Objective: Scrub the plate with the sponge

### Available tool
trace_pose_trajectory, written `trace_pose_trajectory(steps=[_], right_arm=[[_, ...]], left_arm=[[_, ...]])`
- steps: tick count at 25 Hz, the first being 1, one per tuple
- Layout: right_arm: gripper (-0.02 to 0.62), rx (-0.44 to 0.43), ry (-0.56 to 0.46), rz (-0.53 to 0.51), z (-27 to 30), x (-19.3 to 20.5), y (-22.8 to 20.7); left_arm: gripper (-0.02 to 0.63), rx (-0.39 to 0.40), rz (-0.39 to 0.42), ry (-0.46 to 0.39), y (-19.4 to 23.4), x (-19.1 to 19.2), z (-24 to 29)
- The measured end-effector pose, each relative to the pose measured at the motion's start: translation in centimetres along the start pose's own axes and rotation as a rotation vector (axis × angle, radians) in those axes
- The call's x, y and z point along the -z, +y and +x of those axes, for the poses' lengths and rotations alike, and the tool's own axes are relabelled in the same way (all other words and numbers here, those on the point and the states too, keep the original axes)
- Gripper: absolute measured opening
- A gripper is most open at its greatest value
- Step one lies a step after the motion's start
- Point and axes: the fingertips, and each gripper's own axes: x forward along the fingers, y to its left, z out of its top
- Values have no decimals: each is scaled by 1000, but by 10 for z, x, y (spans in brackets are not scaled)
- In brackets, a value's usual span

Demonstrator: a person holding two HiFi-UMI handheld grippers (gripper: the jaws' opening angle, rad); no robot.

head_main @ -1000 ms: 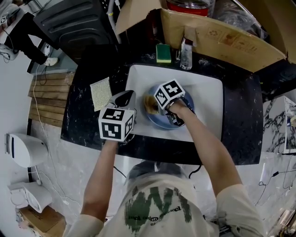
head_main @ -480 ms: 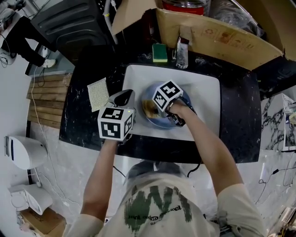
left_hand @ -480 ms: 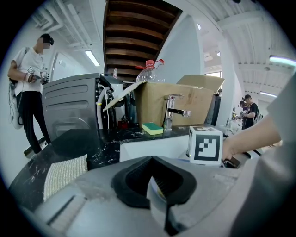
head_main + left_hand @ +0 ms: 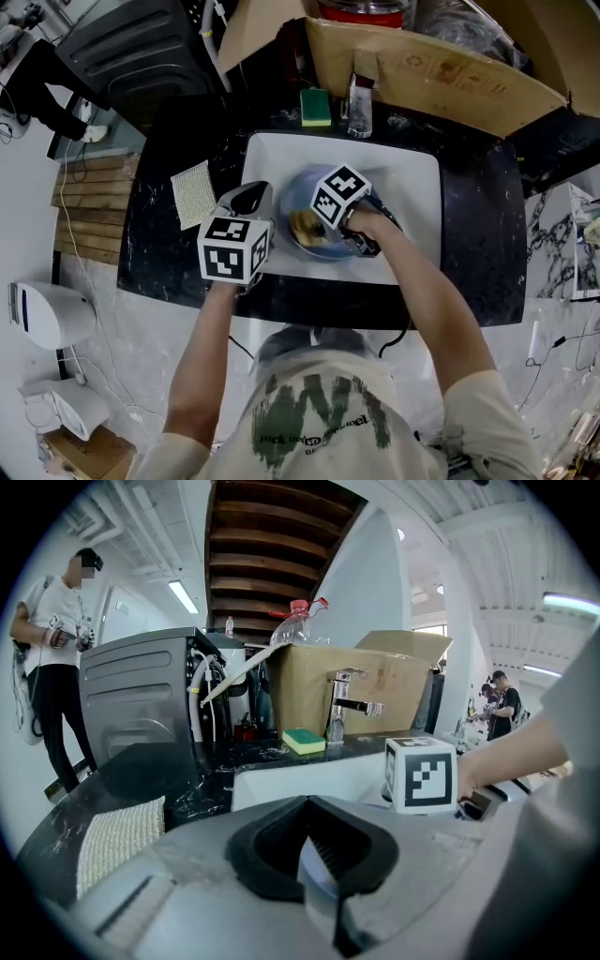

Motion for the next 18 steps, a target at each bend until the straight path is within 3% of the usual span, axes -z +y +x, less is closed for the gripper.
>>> trace_pose_trajectory(steps=[18], right_arm=[[61, -17, 116, -39, -14, 34, -13]], left_arm=[[-2, 17, 5, 10, -8, 1, 11]])
